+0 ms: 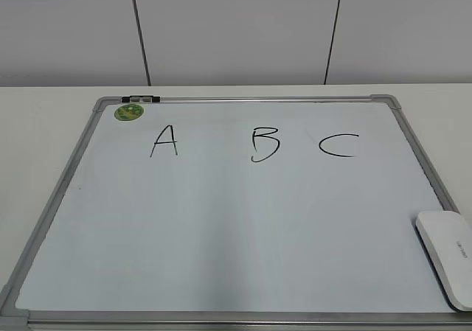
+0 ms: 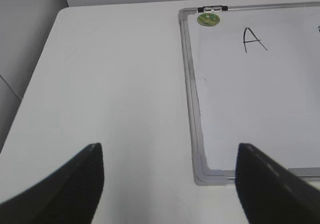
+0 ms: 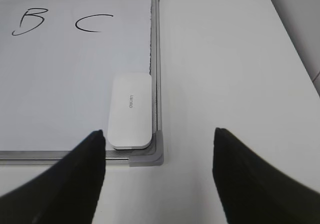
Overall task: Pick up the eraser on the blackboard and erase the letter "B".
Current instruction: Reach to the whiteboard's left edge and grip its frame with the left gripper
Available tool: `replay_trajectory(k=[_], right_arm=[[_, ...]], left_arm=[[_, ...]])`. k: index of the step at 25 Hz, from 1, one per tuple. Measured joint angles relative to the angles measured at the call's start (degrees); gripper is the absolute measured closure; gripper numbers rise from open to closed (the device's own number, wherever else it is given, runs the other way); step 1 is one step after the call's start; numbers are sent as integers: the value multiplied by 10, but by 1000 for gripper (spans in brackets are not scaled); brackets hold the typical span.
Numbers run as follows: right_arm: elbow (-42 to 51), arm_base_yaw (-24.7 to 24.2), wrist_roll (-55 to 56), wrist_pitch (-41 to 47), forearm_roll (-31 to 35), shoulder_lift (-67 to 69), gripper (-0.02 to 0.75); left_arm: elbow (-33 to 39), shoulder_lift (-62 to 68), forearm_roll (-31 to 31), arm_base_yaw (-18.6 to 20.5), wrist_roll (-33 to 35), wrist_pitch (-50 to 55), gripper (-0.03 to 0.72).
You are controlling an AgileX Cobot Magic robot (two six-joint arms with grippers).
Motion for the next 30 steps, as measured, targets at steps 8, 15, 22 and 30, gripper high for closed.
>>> replay_trajectory(k=[8, 15, 22, 30], right_arm=[[0, 0, 0, 0, 0, 0, 217], [0, 0, 0, 0, 0, 0, 217], [0, 0, 0, 0, 0, 0, 217], [0, 0, 0, 0, 0, 0, 217]], left_arm=[[-34, 212, -37, -6, 0, -17, 90], [-76, 400, -71, -6, 35, -63, 92], [-166, 577, -85, -6, 69, -81, 96], [-267, 750, -86, -6, 81, -88, 141]])
